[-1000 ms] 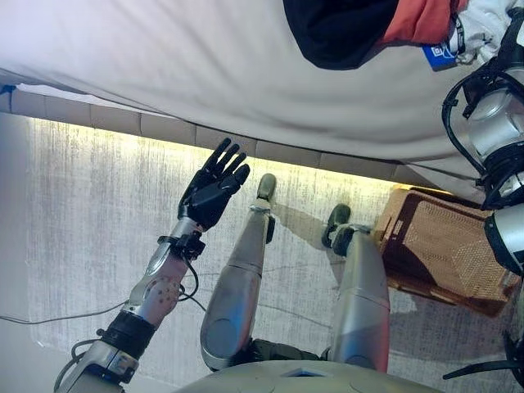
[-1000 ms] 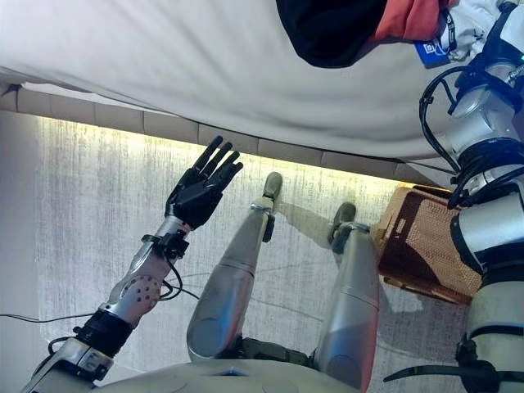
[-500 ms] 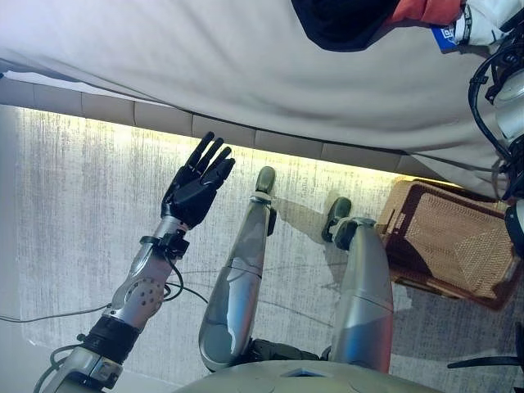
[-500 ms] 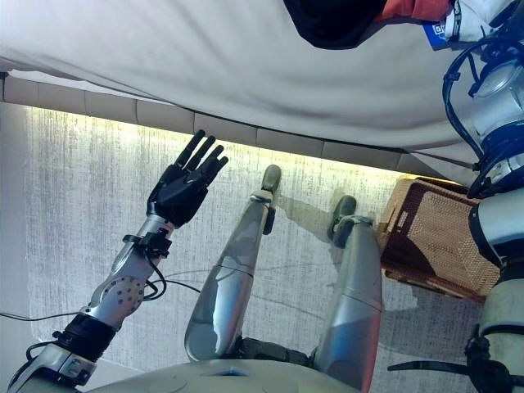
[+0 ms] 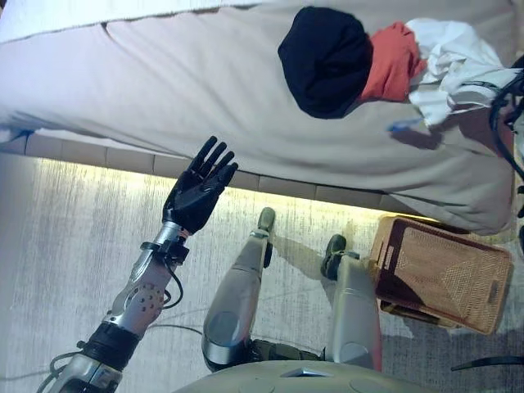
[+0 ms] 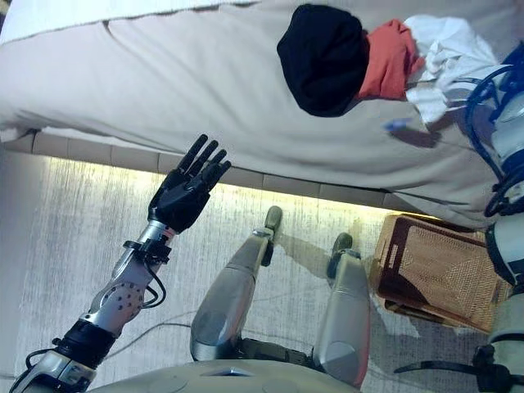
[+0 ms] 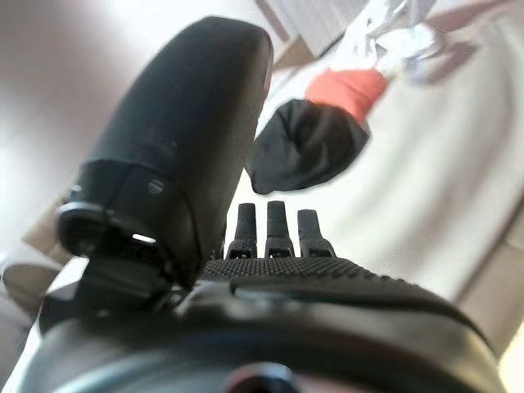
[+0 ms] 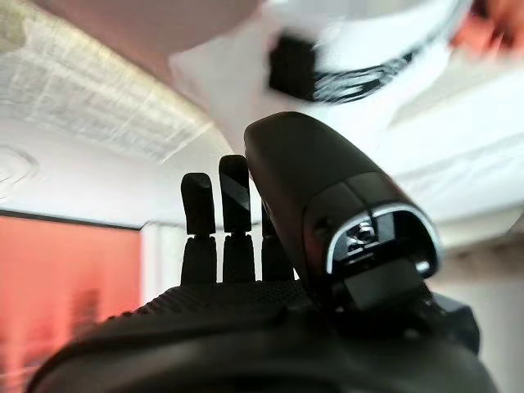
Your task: Pick up the clothes from the bed and place them into the basket
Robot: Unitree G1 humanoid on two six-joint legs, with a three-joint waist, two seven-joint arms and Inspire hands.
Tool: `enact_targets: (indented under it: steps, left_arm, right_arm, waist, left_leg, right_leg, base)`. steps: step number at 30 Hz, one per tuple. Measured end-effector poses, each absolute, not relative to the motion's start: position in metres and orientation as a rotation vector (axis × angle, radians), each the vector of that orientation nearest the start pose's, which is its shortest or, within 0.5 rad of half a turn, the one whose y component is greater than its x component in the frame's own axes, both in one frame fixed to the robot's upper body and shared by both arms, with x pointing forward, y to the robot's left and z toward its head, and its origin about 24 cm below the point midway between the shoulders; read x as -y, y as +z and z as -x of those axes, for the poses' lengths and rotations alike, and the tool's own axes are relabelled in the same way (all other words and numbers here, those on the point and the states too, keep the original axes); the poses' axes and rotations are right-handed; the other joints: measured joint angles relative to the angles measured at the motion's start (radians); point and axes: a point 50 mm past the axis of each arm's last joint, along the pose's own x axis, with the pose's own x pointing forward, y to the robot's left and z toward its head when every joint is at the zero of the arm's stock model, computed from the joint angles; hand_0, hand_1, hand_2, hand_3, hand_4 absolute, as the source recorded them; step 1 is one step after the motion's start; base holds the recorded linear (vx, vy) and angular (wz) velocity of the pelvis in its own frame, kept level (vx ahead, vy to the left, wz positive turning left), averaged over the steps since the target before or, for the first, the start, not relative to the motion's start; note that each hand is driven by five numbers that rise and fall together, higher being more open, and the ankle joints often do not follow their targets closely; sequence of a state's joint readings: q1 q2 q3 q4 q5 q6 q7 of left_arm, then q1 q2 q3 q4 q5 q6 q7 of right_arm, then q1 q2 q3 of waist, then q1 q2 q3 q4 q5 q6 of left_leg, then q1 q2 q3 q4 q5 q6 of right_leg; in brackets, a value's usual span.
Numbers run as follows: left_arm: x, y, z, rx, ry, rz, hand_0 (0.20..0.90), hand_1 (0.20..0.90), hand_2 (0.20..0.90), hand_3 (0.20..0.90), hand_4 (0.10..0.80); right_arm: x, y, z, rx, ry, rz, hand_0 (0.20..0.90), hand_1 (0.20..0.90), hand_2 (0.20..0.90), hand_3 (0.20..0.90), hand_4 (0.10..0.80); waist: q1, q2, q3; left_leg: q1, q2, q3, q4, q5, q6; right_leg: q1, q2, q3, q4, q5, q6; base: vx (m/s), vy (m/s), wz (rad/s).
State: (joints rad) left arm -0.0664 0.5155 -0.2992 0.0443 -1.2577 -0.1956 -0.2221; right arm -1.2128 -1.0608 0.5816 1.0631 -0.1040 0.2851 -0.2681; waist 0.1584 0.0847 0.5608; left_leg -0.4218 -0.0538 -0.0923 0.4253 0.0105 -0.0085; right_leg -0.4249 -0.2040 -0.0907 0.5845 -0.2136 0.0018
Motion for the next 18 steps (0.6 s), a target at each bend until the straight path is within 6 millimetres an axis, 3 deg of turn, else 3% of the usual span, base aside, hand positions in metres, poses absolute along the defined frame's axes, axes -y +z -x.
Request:
enact_targets:
  steps: [6, 7, 9, 18]
  left_arm:
    - [-0.18, 0.063, -0.262, 0.055, -0.32, 0.745, 0.9, 0.9, 0.9, 0.9, 0.8]
    - [-0.18, 0.06, -0.26, 0.039, -0.312, 0.734, 0.9, 0.9, 0.9, 0.9, 0.8]
    - [-0.181, 0.054, -0.255, 0.012, -0.299, 0.717, 0.9, 0.9, 0.9, 0.9, 0.8]
    - [-0.181, 0.036, -0.258, -0.102, -0.253, 0.641, 0.9, 0.9, 0.9, 0.9, 0.8]
  right_arm:
    - [0.412, 0.304, -0.319, -0.112, -0.924, 1.107, 0.3, 0.3, 0.3, 0.2, 0.1]
    - [0.414, 0.301, -0.317, -0.11, -0.921, 1.096, 0.3, 0.3, 0.3, 0.2, 0.1]
    - [0.42, 0.288, -0.313, -0.135, -0.91, 1.116, 0.3, 0.3, 0.3, 0.2, 0.1]
    - [0.422, 0.314, -0.3, -0.026, -0.915, 1.133, 0.3, 0.3, 0.3, 0.2, 0.1]
  waist:
    - [-0.027, -0.034, -0.008]
    - [-0.027, -0.042, -0.013]
    - [-0.03, -0.081, -0.109]
    - [-0.11, -0.119, -0.185]
  left_leg:
    - [0.193, 0.003, 0.035, -0.133, 0.013, 0.013]
    - [0.244, 0.006, 0.034, -0.17, 0.017, 0.011]
    - [0.255, 0.009, 0.041, -0.224, 0.017, 0.011]
    - [0.445, 0.025, 0.098, -0.379, 0.025, 0.009]
  right_leg:
    - [0.2, -0.001, 0.002, -0.178, 0.109, 0.076]
    - [0.249, 0.002, 0.0, -0.221, 0.119, 0.079]
    - [0.261, 0.007, -0.002, -0.282, 0.121, 0.08]
    - [0.475, 0.032, 0.036, -0.557, 0.224, 0.108]
  base:
    - [0.087, 0.06, -0.12]
    - [0.097, 0.036, -0.18]
    - [0.086, 0.032, -0.14]
    - [0.058, 0.04, -0.23]
